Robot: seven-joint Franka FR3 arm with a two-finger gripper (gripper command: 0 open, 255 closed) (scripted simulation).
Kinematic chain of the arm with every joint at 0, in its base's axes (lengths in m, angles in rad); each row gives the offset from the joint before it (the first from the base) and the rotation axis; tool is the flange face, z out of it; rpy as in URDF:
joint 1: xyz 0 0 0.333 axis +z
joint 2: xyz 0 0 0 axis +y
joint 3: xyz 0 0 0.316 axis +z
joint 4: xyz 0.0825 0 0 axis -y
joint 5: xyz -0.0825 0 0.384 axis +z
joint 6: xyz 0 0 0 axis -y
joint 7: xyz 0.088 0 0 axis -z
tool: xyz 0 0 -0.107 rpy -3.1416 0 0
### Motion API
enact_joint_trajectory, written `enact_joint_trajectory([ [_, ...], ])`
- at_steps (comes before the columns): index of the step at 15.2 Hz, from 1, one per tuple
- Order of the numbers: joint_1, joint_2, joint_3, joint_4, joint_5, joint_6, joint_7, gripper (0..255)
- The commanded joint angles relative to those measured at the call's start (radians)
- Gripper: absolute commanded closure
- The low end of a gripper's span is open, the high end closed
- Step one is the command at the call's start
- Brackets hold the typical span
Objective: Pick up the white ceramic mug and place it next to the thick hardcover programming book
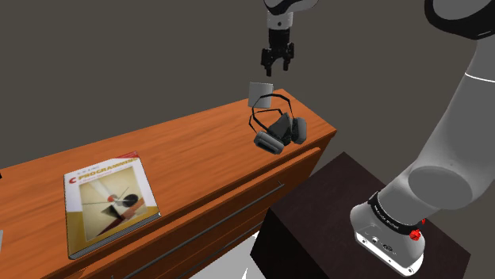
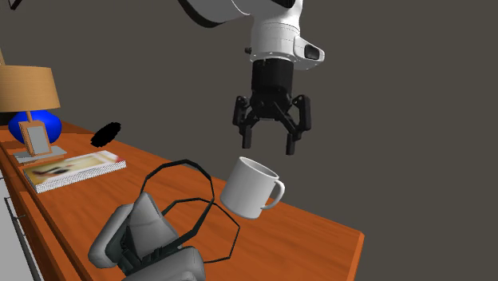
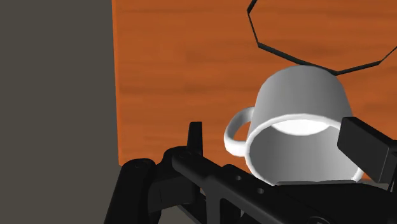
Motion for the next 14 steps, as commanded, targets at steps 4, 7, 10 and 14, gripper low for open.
enact_joint_trajectory([
  [4,-0.028,0.102,-0.021,-0.069,-0.005,0.230,-0.026,255],
  [7,-0.039,0.088,-0.028,-0.113,-0.007,0.260,-0.041,255],
  [10,-0.002,-0.039,-0.014,-0.124,-0.002,0.246,-0.066,255],
  [14,-0.095,0.080,0.001,-0.033,0.202,0.189,-0.278,0],
])
